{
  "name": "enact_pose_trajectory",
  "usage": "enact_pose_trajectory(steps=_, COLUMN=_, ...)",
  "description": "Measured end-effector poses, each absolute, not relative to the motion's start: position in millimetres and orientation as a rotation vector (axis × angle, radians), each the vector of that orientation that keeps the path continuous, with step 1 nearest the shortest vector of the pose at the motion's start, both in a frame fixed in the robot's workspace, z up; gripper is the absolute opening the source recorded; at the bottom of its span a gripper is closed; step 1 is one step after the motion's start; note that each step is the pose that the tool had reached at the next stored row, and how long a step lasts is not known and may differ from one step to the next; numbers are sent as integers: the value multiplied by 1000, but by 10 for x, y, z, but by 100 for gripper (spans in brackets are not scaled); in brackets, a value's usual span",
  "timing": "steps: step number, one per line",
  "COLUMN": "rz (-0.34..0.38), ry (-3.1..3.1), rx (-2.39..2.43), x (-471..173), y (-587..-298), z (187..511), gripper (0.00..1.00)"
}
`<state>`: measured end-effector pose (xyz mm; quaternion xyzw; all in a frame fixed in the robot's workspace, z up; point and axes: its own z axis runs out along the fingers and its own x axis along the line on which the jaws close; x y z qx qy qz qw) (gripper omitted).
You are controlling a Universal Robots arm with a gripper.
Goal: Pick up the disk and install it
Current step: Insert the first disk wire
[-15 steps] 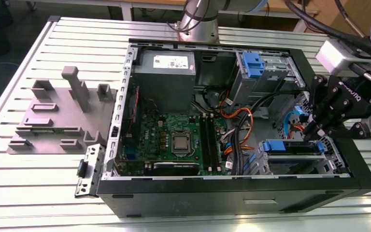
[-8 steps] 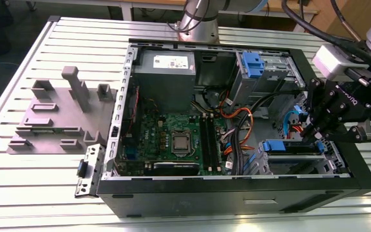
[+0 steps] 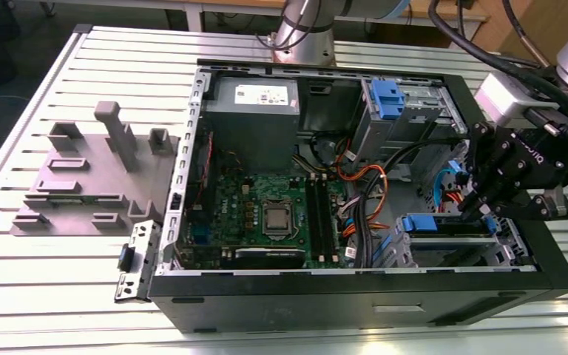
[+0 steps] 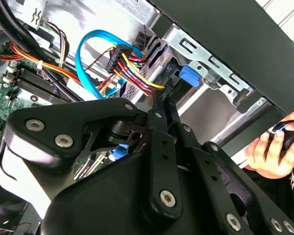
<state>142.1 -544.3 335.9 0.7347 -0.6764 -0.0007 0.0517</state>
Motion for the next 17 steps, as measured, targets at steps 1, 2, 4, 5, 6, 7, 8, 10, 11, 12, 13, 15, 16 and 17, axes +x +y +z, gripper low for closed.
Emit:
enact_pose_trajectory(steps=1, rz=-3, ry=-2059, rx=2234, x=1420, y=-5442, z=3356, gripper=16)
enact_pose_trajectory(steps=2, rz=-3, ry=-2060, rx=2234, x=1421, y=-5442, z=3354, gripper=16)
enact_pose_trajectory(steps=4, rz=-4, ry=-2062, rx=2232, x=1420, y=-5442, z=3349, gripper=16)
enact_pose_trajectory(steps=5, rz=-4, ry=-2064, rx=2231, x=1420, y=-5442, z=3347, gripper=16)
enact_pose_trajectory(steps=6, rz=-4, ry=-2065, rx=2230, x=1421, y=-5442, z=3345, gripper=16)
enact_pose_trajectory(steps=7, rz=-5, ry=-2067, rx=2229, x=1420, y=-5442, z=3343, gripper=16)
enact_pose_trajectory(steps=8, rz=-5, ry=-2068, rx=2228, x=1420, y=-5442, z=3342, gripper=16)
enact_pose_trajectory(steps=10, rz=-6, ry=-2070, rx=2227, x=1420, y=-5442, z=3341, gripper=16)
enact_pose_trajectory(steps=11, rz=-6, ry=-2072, rx=2226, x=1420, y=-5442, z=3340, gripper=16)
enact_pose_trajectory(steps=12, rz=-7, ry=-2073, rx=2224, x=1420, y=-5442, z=3340, gripper=16)
enact_pose_trajectory(steps=13, rz=-7, ry=-2073, rx=2224, x=1419, y=-5442, z=3341, gripper=16)
enact_pose_trajectory(steps=15, rz=-7, ry=-2074, rx=2223, x=1418, y=-5443, z=3347, gripper=16)
enact_pose_trajectory(steps=16, rz=-7, ry=-2075, rx=2222, x=1418, y=-5442, z=3351, gripper=16)
enact_pose_trajectory(steps=17, rz=-7, ry=-2076, rx=2221, x=1418, y=-5442, z=3353, gripper=16)
